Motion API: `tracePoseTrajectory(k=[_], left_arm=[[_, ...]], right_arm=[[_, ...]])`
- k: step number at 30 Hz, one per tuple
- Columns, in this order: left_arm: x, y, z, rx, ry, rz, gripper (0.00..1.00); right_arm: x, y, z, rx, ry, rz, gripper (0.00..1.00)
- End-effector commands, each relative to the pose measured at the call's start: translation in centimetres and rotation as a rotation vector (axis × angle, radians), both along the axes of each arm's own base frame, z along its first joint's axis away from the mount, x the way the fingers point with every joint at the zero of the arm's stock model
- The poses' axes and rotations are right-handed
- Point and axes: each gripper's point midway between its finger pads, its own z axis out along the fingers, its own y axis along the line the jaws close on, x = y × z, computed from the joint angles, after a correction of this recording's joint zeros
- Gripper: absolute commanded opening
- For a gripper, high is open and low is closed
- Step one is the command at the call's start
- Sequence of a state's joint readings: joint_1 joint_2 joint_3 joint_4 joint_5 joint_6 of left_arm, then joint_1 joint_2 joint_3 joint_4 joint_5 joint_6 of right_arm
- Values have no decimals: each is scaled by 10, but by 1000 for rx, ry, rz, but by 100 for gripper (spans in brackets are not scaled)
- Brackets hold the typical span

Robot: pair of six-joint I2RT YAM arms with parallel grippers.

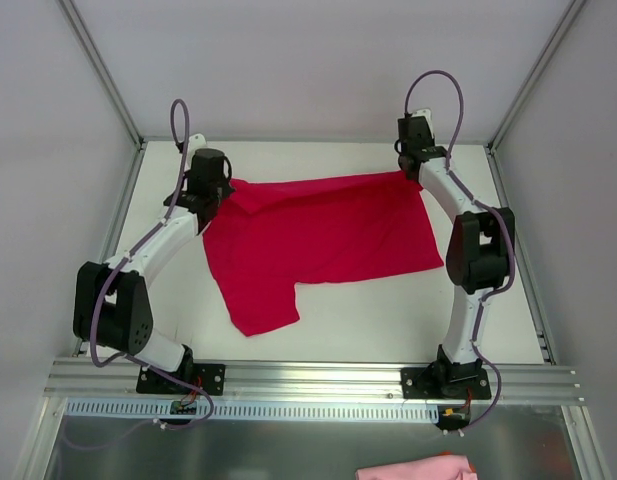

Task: Fold and stack the t-shirts
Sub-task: Grap the side of the flattened tshirt furthest away from the robot with both arms, then fold the flattened tshirt in 1/3 of the way

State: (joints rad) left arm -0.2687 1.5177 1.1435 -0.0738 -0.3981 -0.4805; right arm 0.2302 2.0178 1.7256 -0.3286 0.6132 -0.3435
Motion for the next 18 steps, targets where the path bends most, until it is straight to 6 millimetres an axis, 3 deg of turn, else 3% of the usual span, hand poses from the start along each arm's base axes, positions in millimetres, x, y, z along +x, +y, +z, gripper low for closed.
tracePoseTrajectory(k=[1,7,11,18], left_arm=[[-13,1,12,-49,-31,29,0],[-27,3,-8,-57,31,43,0],[-36,3,-32,-62,81,46,0],[-37,-2,-64,-70,145,35,0]], right_arm=[[-15,-8,22,2,6,-41,1],[-24,-6,7,15,98,-38,1],[-28,-5,-12,16,148,-53,1],[-33,0,-42,46,233,-74,1]])
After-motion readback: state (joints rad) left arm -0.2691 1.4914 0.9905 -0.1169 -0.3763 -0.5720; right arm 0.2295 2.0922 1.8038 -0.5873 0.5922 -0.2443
